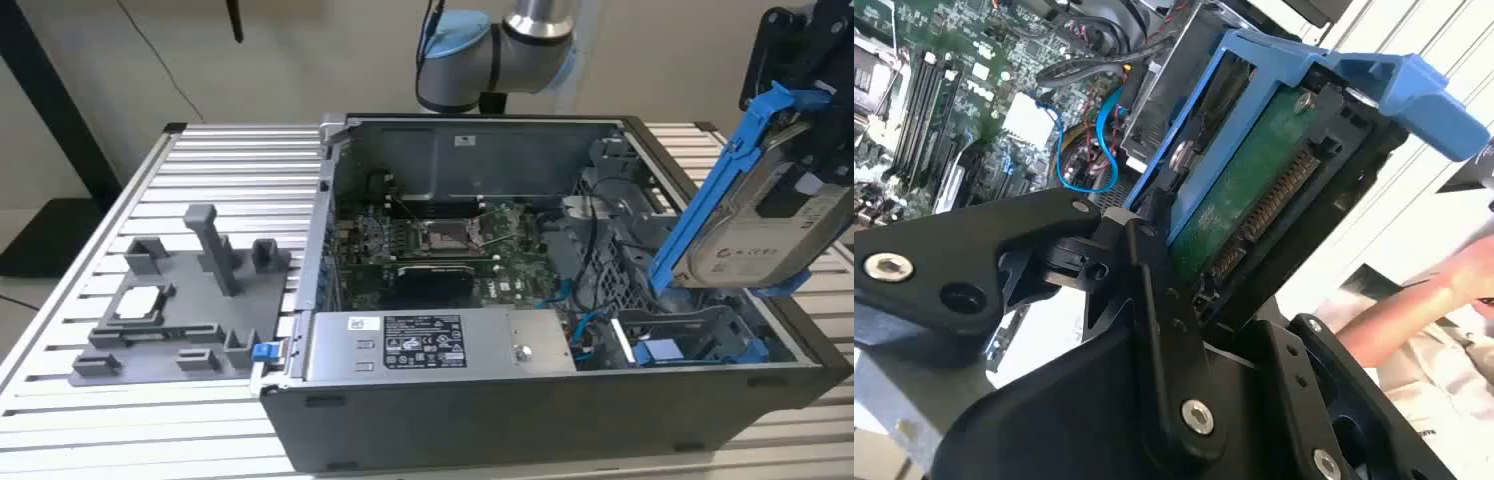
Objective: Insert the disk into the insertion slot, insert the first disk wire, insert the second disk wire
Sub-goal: 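Insert the disk into the insertion slot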
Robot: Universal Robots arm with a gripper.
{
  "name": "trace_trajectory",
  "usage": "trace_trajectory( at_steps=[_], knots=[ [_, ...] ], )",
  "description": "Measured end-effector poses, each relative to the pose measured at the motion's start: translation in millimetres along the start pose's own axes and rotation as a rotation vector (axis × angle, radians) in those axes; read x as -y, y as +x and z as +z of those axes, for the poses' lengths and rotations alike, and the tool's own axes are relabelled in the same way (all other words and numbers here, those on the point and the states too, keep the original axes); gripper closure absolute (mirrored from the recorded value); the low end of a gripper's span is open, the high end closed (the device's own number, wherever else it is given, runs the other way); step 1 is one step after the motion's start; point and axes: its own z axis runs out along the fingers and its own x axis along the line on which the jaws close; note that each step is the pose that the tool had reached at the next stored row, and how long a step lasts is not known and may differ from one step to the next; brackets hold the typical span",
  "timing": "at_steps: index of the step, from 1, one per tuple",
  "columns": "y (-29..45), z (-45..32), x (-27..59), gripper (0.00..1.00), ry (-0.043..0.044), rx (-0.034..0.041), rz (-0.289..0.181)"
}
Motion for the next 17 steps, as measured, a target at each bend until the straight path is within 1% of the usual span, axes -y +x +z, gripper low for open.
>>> trace_trajectory(
  at_steps=[12,14,17],
  knots=[
    [0.0,0.4,0.0,1.00,0.0000,-0.0001,0.000],
    [-0.1,1.6,0.5,1.00,0.0000,-0.0002,0.000],
    [-0.1,5.5,1.8,1.00,0.0000,0.0001,0.000]
  ],
)
